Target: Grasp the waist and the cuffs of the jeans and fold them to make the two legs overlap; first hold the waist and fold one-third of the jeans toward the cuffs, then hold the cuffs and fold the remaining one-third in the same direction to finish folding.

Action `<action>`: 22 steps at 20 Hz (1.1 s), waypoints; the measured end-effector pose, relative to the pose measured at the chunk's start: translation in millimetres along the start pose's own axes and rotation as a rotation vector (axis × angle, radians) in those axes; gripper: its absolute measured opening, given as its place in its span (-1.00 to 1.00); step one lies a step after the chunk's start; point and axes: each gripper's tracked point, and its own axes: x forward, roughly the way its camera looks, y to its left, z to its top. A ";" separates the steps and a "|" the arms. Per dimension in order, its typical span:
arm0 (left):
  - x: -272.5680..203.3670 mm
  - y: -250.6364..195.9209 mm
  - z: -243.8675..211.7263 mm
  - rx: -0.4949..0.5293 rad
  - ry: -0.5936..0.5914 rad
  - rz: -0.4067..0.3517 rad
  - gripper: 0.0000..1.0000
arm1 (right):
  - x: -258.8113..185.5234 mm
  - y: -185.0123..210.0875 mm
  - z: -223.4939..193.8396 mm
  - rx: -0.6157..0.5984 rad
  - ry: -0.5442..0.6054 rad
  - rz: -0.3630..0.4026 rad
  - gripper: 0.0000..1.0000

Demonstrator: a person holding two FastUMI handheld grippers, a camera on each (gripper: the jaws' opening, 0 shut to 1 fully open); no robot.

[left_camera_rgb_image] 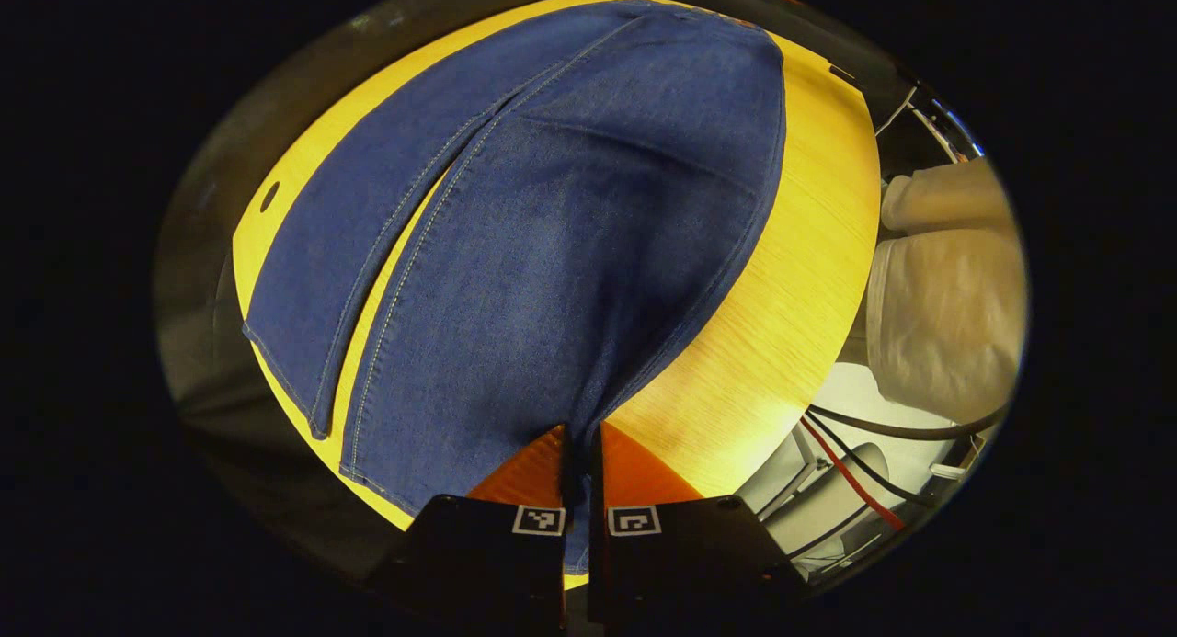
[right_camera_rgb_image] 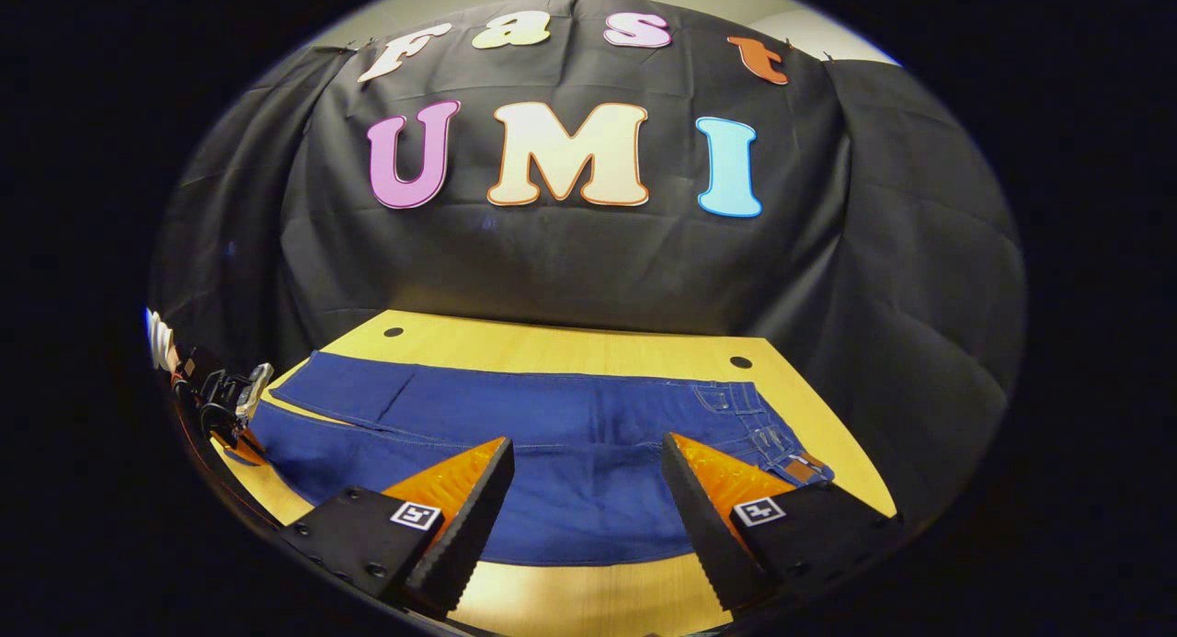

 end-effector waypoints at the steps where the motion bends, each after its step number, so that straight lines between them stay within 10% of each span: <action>1: 1.3 1.2 -0.9 -0.009 0.007 -0.001 -0.96 | 1.7 0.3 -5.2 -0.002 0.011 0.017 0.99; 22: 1.8 6.6 3.6 -0.228 0.097 -0.014 -1.00 | 51.3 -153.5 -184.4 -0.597 0.685 0.289 1.00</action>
